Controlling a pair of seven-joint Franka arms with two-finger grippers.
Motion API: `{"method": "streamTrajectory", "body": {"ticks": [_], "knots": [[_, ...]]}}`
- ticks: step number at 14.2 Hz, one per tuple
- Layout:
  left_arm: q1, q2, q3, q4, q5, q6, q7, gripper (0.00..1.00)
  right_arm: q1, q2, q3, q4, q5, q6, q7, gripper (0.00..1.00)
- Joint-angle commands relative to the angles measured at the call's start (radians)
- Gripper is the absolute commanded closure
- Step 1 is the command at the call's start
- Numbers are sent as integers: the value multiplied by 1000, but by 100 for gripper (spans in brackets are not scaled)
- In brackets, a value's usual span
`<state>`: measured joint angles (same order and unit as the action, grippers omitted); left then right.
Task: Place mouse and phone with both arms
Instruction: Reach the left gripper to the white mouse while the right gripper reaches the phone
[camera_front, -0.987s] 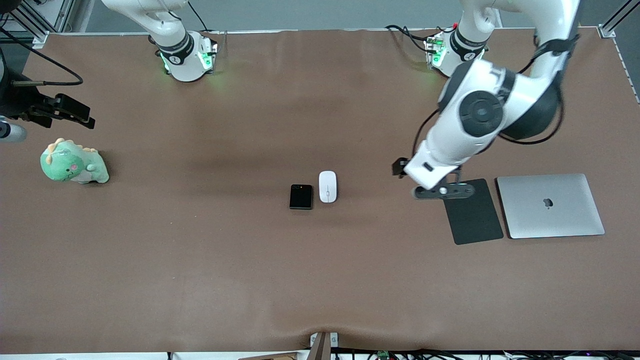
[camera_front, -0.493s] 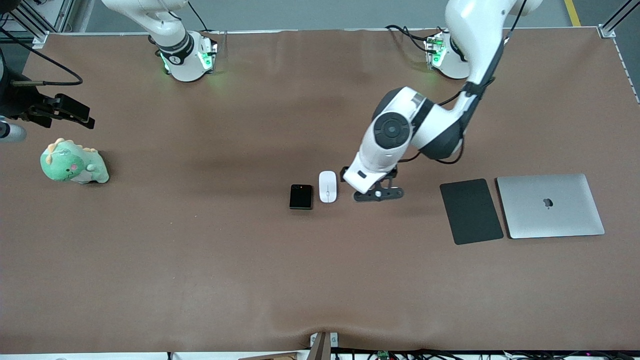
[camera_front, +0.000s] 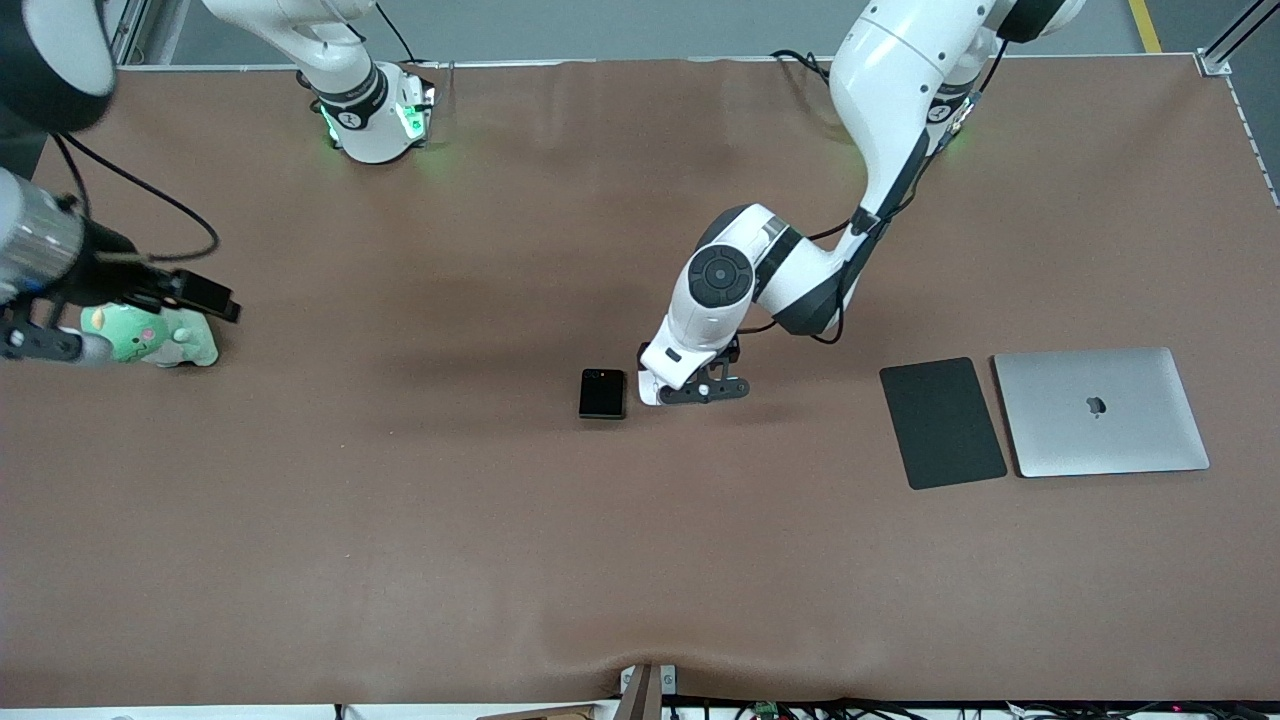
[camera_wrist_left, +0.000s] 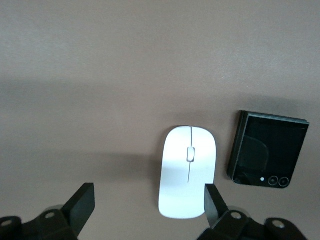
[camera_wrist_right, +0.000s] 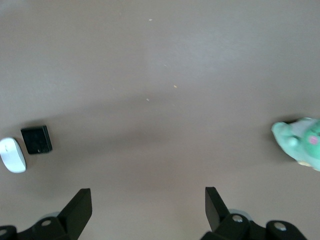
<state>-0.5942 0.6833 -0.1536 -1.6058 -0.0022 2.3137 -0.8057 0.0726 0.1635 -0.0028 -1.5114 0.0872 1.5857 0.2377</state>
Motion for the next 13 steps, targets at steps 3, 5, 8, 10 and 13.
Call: {"method": "streamTrajectory", "body": {"ticks": [3, 5, 8, 10, 13], "knots": [[-49, 70, 17, 52, 2, 59, -26, 12, 110, 116, 0, 27, 0, 88, 205, 0], [-53, 97, 17, 79, 2, 65, -26, 14, 131, 143, -2, 27, -6, 91, 206, 0], [-61, 125, 19, 95, 31, 79, -26, 15, 164, 238, -2, 37, -1, 198, 198, 0], [-61, 133, 17, 95, 37, 95, -26, 16, 188, 258, 0, 30, 2, 226, 193, 0], [-62, 145, 19, 95, 39, 111, -26, 18, 249, 260, 1, 23, 5, 232, 80, 0]]}}
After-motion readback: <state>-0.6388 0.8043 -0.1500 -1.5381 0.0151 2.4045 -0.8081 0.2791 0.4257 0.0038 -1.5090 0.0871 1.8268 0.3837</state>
